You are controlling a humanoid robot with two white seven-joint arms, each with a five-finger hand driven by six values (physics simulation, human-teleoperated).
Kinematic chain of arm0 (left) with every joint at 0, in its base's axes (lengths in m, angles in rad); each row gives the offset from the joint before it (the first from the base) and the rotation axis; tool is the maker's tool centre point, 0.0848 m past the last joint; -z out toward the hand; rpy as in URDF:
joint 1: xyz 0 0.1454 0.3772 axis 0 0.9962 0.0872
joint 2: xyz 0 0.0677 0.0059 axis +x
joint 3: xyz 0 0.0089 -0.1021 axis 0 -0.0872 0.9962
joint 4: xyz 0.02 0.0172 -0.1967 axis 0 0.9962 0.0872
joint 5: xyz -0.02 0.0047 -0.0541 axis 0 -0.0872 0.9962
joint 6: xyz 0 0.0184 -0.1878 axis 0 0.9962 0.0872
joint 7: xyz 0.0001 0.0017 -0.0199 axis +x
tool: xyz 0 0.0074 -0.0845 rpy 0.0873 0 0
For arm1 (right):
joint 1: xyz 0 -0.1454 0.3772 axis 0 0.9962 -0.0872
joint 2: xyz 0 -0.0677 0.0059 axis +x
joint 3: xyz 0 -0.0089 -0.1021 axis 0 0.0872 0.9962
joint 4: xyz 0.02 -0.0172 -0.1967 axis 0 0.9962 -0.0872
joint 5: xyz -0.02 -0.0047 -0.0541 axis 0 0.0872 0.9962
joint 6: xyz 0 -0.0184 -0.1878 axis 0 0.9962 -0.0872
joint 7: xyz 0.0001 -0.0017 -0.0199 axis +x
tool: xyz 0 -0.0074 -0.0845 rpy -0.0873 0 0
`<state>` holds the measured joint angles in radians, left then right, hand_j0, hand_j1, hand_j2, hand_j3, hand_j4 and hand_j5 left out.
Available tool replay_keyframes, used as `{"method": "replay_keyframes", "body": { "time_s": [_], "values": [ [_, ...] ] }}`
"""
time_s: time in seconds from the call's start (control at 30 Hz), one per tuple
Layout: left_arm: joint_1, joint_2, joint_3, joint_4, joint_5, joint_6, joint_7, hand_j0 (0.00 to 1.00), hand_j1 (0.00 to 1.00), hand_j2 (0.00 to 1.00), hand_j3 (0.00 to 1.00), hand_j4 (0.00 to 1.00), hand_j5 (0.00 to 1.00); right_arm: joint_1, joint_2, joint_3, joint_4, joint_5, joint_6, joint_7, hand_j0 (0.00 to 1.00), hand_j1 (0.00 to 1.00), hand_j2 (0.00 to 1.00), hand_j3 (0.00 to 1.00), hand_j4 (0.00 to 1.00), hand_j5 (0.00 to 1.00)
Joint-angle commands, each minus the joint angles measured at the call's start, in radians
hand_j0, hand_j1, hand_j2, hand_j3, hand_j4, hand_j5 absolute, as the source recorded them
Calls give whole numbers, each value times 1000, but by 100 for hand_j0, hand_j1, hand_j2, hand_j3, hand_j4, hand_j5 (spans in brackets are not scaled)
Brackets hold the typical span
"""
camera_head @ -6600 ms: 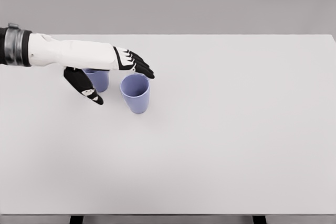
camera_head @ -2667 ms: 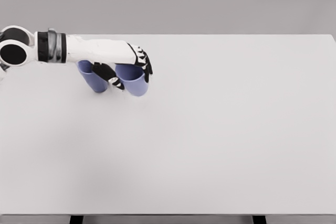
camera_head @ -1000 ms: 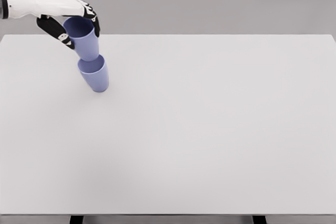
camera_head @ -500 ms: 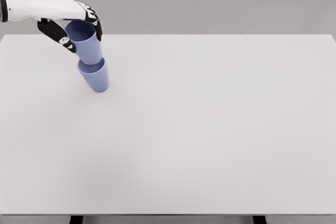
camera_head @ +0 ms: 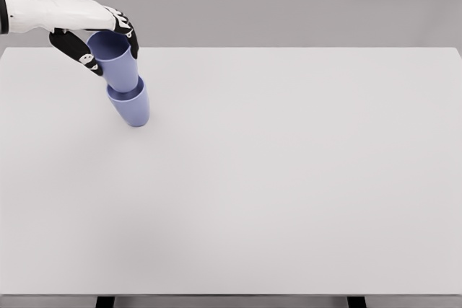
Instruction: Place the right cup on the left cup with left arm
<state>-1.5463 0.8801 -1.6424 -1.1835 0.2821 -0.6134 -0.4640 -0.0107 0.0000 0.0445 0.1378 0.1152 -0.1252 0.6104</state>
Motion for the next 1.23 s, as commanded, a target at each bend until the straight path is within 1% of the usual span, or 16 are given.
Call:
{"method": "replay_keyframes", "body": {
  "time_s": [0.0,0.03,0.07,0.1,0.13,0.17,0.27,0.5,0.8,0.83,0.87,0.9,0.93,0.97,1.1,1.2],
  "values": [
    [0,-1,4,-1,6,3,2,56,56,56,56,56,56,0,0,0,0,1,-1,0,100,100,100,100,100,100],
    [0,-3,4,-1,6,3,2,58,58,58,58,58,58,0,0,0,0,1,-1,0,100,100,100,100,100,100],
    [0,-1,3,1,6,3,4,63,63,63,63,63,63,0,0,0,0,1,-1,0,100,100,100,100,100,100],
    [0,-1,4,1,6,3,4,74,74,74,74,74,74,0,0,0,0,1,-1,0,100,100,100,100,100,100],
    [0,-3,4,1,6,3,5,80,80,80,80,80,80,0,0,0,0,1,-1,0,100,100,100,100,100,100],
    [0,-3,4,1,6,3,5,83,83,83,83,83,83,0,0,0,0,1,-1,0,100,100,100,100,100,100],
    [3,0,6,-2,6,3,5,83,83,83,83,83,83,0,0,0,0,1,-1,0,100,100,100,100,100,100],
    [5,4,6,-1,5,3,5,92,92,92,92,92,92,0,0,0,0,1,-1,0,100,100,100,100,100,100],
    [5,5,13,-13,6,3,5,92,92,92,92,92,92,0,0,0,0,1,-1,0,100,100,100,100,100,100],
    [-2,29,18,-71,22,3,5,96,96,96,96,96,96,0,0,0,0,1,-1,0,100,100,100,100,100,100],
    [-26,92,18,-197,88,3,2,100,100,100,100,100,100,0,0,0,0,1,-1,0,100,100,100,100,100,100],
    [-31,191,22,-382,144,3,1,100,100,100,100,100,100,0,0,0,0,1,-1,0,100,100,100,100,100,100],
    [-26,293,70,-519,192,3,-5,100,100,100,100,100,100,0,0,0,0,1,-1,0,100,100,100,100,100,100],
    [-18,381,98,-581,195,3,-8,100,100,100,100,100,100,0,0,0,0,1,-1,0,100,100,100,100,100,100],
    [163,382,171,-582,192,3,-8,100,100,100,100,100,100,0,0,0,0,1,-1,0,100,100,100,100,100,100],
    [294,350,276,-582,192,3,-7,100,100,100,100,100,100,0,0,0,0,1,-1,0,100,100,100,100,100,100]
  ]
}}
